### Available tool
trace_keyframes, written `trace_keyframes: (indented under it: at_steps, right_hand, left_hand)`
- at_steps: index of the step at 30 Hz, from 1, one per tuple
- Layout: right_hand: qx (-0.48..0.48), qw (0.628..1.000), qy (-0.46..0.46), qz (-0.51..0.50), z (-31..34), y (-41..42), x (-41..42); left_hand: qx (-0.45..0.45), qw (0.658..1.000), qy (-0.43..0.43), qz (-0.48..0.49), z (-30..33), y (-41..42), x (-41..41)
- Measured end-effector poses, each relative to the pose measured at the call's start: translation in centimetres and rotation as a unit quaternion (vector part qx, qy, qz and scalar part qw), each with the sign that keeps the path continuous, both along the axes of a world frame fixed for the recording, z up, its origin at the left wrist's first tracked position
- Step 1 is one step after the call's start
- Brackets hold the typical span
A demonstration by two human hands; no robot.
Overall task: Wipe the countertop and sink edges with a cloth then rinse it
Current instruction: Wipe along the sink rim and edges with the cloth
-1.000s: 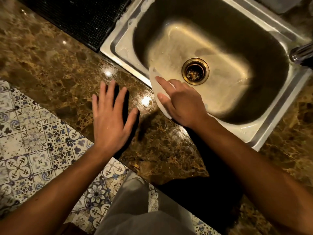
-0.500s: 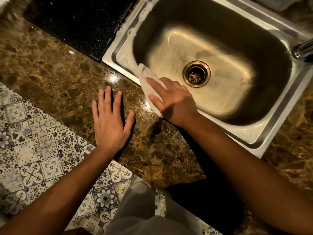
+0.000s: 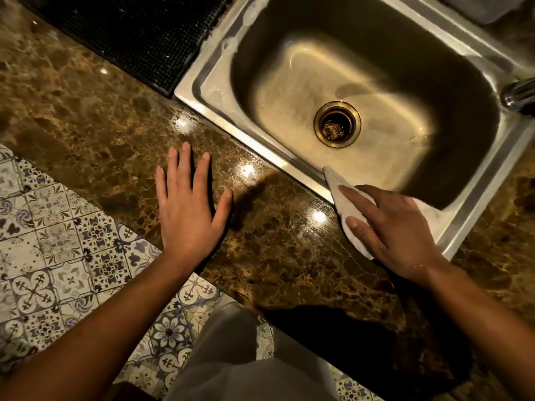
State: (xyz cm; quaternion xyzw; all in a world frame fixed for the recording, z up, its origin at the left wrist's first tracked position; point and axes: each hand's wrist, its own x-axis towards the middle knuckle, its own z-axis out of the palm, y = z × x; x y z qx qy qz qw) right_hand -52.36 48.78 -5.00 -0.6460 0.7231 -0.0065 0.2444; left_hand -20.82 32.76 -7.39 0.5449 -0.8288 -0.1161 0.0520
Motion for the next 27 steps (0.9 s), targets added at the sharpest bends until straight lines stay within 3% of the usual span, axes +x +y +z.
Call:
trace_keyframes:
  at_steps: [22,27]
  right_hand:
    - [-0.094,0.995,0.018,-0.021,-2.0,-18.9,12.1]
    - [-0.044,0.998,0.018,-0.033,-1.6,-22.1,14.0]
  left_hand:
    - [-0.01,0.997,0.071,-0.021,-0.5,-0.2,0.5]
    - [-0.003,0.998,0.066,-0.021,-0.4,-0.2,0.4]
